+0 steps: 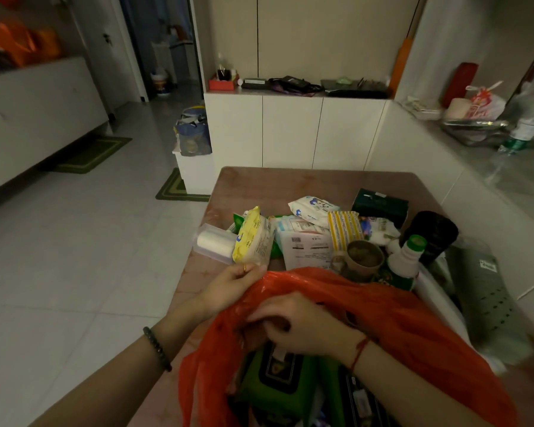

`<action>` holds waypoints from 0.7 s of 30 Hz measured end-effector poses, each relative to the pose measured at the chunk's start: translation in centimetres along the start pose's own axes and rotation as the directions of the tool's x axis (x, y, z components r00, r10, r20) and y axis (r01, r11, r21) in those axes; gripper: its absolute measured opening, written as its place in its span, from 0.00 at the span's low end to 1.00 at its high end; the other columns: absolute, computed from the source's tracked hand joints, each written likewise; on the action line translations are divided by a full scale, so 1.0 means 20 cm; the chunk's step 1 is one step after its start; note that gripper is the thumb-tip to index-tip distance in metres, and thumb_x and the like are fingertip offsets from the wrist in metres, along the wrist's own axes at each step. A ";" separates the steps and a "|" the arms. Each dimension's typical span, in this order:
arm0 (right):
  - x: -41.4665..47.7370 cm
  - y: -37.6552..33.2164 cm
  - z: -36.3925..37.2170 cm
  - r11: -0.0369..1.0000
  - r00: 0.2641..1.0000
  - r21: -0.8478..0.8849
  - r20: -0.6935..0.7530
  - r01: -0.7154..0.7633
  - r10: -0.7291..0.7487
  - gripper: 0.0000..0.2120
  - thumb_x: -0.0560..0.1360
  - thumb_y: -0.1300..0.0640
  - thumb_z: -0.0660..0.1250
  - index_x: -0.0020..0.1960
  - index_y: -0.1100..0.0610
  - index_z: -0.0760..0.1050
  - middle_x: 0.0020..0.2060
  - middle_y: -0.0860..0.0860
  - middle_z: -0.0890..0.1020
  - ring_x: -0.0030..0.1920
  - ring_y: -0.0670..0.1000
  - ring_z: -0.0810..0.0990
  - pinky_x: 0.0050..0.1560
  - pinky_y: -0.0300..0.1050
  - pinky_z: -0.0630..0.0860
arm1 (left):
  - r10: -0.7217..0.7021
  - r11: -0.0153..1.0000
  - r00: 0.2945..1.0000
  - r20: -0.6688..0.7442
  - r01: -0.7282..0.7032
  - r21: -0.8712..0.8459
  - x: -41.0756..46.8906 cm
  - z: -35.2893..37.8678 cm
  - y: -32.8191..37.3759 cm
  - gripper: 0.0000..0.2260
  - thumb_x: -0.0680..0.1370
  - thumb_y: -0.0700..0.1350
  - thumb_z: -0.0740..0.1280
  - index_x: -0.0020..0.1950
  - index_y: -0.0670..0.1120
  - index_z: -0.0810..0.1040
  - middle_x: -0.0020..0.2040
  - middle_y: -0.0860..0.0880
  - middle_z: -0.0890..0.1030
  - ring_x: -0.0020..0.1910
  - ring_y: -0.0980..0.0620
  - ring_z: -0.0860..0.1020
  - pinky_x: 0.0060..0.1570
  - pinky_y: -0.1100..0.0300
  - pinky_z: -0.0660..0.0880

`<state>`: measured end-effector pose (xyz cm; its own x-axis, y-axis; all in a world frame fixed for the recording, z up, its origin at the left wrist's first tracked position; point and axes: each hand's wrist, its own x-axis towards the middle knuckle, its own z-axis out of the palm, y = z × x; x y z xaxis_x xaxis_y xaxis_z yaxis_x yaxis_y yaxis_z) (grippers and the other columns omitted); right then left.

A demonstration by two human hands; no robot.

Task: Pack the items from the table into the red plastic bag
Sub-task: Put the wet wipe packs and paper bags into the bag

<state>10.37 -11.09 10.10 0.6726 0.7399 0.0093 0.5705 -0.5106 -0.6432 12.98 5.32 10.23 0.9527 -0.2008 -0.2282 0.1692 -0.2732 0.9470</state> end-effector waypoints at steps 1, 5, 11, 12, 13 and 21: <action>-0.01 0.00 -0.08 0.995 0.995 0.097 -0.093 -0.037 0.046 0.13 0.74 0.61 0.61 0.54 0.50 0.78 0.48 0.45 0.83 0.49 0.44 0.81 0.54 0.41 0.78 | -0.021 1.000 0.999 -0.027 0.021 0.006 0.02 -0.02 0.01 0.13 0.78 0.51 0.60 0.37 0.50 0.79 0.30 0.55 0.81 0.35 0.58 0.78 0.39 0.68 0.74; 0.05 0.21 -0.40 0.946 0.779 0.216 -0.538 -0.242 0.322 0.11 0.74 0.64 0.65 0.54 0.54 0.78 0.46 0.45 0.81 0.43 0.39 0.78 0.41 0.29 0.74 | -0.037 0.996 0.996 -0.077 0.043 0.080 0.20 -0.05 0.07 0.16 0.79 0.52 0.56 0.49 0.43 0.78 0.38 0.49 0.78 0.36 0.55 0.76 0.42 0.63 0.73; 0.22 0.71 -0.65 0.690 0.573 0.342 -0.387 -0.638 0.722 0.32 0.70 0.59 0.71 0.70 0.63 0.60 0.63 0.59 0.74 0.62 0.57 0.73 0.58 0.48 0.72 | 0.003 0.997 1.000 -0.022 -0.001 0.073 0.56 0.06 0.17 0.10 0.80 0.50 0.56 0.53 0.47 0.74 0.44 0.52 0.77 0.41 0.54 0.74 0.40 0.64 0.72; 0.25 0.79 -0.67 0.660 0.558 0.333 -0.357 -0.674 0.749 0.37 0.69 0.58 0.72 0.71 0.63 0.57 0.64 0.59 0.73 0.64 0.58 0.72 0.60 0.48 0.70 | 0.003 0.998 1.000 -0.012 -0.002 0.070 0.62 0.09 0.17 0.12 0.80 0.49 0.55 0.56 0.45 0.73 0.45 0.51 0.77 0.40 0.56 0.74 0.39 0.65 0.72; 0.28 0.88 -0.67 0.630 0.539 0.345 -0.329 -0.696 0.775 0.42 0.67 0.57 0.74 0.72 0.63 0.53 0.66 0.59 0.71 0.66 0.58 0.70 0.63 0.49 0.69 | -0.005 0.998 1.000 -0.004 0.006 0.068 0.68 0.11 0.17 0.13 0.80 0.49 0.55 0.59 0.44 0.72 0.46 0.51 0.77 0.41 0.56 0.75 0.40 0.66 0.73; 0.48 1.29 -0.60 0.504 0.462 0.309 -0.202 -0.807 0.864 0.61 0.62 0.51 0.77 0.74 0.55 0.33 0.74 0.59 0.58 0.72 0.60 0.60 0.71 0.58 0.62 | -0.155 0.986 0.986 0.068 0.159 -0.058 1.02 0.23 0.08 0.16 0.80 0.52 0.57 0.64 0.48 0.67 0.56 0.48 0.74 0.54 0.50 0.74 0.47 0.64 0.73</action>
<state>37.19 -22.33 2.79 0.8986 -0.1879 -0.3965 -0.4010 -0.7185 -0.5683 31.58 -3.61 6.03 0.8954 -0.2196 -0.3874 0.3332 -0.2467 0.9100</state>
